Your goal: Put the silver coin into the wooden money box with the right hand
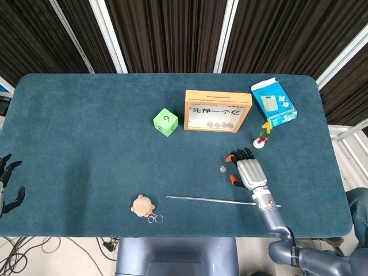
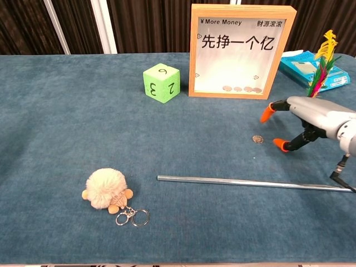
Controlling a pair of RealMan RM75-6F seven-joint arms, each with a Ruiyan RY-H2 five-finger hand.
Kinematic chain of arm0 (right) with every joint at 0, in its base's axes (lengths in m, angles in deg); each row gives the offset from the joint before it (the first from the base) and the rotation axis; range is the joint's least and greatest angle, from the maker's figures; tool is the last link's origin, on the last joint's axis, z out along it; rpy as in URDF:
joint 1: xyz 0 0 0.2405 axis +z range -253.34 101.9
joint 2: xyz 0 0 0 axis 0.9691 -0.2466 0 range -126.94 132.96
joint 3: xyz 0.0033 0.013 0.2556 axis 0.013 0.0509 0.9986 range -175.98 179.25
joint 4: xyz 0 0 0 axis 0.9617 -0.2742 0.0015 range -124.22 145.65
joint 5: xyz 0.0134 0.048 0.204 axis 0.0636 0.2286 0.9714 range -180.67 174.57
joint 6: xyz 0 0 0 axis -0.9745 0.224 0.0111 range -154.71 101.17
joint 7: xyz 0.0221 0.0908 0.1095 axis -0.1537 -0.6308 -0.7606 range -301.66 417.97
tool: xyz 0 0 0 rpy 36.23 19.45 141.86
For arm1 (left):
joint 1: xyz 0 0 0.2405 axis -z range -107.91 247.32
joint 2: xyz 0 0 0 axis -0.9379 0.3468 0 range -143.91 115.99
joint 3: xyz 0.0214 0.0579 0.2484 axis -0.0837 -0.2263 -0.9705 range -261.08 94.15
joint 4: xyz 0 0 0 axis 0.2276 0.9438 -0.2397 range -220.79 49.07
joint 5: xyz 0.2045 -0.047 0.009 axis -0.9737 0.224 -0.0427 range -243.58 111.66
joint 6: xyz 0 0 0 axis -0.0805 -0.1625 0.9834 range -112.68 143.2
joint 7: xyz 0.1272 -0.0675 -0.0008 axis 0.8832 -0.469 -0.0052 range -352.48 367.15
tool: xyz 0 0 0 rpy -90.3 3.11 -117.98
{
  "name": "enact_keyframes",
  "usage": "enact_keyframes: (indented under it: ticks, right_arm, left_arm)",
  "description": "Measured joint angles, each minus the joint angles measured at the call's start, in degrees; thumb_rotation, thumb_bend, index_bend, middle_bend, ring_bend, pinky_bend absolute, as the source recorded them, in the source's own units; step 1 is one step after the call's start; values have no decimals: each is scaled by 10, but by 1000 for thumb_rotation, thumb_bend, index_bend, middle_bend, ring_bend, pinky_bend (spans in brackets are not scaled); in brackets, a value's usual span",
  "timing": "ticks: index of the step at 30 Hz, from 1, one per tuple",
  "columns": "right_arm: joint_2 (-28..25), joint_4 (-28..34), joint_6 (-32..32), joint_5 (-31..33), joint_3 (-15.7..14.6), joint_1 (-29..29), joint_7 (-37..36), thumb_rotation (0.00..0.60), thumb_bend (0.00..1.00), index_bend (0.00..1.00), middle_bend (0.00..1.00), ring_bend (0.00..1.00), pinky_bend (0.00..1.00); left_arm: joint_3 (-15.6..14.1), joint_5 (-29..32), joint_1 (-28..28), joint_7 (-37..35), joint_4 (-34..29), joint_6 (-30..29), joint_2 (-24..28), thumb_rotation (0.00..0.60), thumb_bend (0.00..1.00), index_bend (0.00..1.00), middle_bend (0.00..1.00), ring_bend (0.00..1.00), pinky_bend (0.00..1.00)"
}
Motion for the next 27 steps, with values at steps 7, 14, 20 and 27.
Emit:
enact_keyframes:
  ticks: [7, 14, 20, 27]
  right_arm:
    - [15, -13, -6, 0, -2, 10, 3, 600, 452, 337, 182, 93, 717]
    - [24, -23, -10, 3, -6, 14, 7, 600, 452, 375, 179, 88, 770]
    - [28, -33, -11, 8, -7, 14, 6, 600, 453, 393, 177, 86, 807]
    - [31, -37, -11, 6, -10, 15, 1, 600, 452, 395, 174, 82, 847]
  left_arm:
    - [0, 1, 0, 0, -1, 1, 1, 600, 436, 178, 15, 0, 112]
    - [-1, 2, 1, 1, -2, 3, 2, 600, 435, 178, 15, 0, 112]
    - [-1, 3, 1, 1, -2, 4, 3, 600, 436, 178, 15, 0, 112]
    - [-1, 3, 0, 2, -3, 3, 2, 600, 436, 178, 15, 0, 112]
